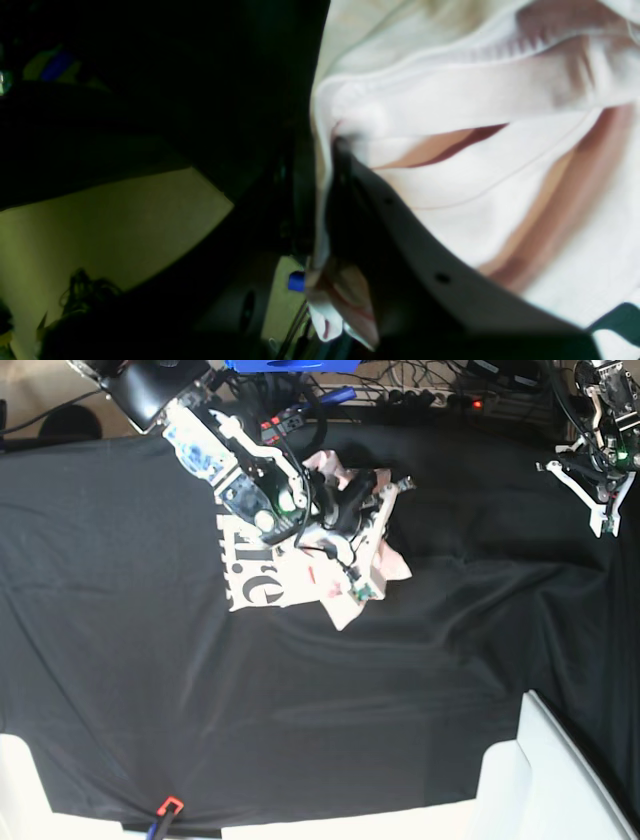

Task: Fold the T-shirt properly
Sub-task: 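Press the folded end down with the right gripper and flatten the stack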

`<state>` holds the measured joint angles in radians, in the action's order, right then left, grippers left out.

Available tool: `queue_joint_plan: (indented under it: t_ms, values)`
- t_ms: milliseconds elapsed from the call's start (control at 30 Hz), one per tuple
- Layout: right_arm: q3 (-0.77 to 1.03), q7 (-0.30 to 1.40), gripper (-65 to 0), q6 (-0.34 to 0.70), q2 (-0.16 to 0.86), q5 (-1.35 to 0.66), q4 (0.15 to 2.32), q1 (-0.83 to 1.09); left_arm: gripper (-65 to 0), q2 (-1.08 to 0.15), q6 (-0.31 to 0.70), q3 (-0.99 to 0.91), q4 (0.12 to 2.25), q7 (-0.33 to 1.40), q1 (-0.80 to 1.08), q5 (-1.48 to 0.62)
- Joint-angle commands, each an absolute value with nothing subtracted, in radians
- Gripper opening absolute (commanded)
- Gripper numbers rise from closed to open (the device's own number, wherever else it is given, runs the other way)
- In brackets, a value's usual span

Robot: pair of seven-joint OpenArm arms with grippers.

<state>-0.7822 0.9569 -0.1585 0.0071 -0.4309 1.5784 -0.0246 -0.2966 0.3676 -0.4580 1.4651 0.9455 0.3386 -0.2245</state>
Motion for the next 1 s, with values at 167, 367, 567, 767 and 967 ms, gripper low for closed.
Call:
queue_joint_plan:
  t_ms: [167,367,567,767,967]
  values:
    - [-0.779,0.943,-64.9,-0.156,-0.019,-0.440,1.587,-0.047,-42.5,-0.314,0.366,-0.464,1.478,0.935,0.340,-0.222]
    - [-0.777,0.943,-51.1,-0.157,-0.019,-0.440,1.587,-0.048,-42.5,-0.314,0.366,-0.464,1.478,0.935,0.340,-0.222]
    - [-0.786,0.943,-9.7,-0.157,-0.019,-0.440,1.603,-0.048,-42.5,-0.314,0.366,-0.464,1.478,0.935,0.340,-0.222]
    - [-0.776,0.955,-11.8,-0.157,0.030,-0.440,1.807,-0.067,-42.5,-0.314,0.366,-0.464,1.478,0.935,0.338,-0.222]
    - [-0.602,1.044,-37.3,-0.154,0.085,-0.443,1.831,-0.016,-42.7,-0.320,0.366,-0.475,1.481,0.934,0.346,-0.228]
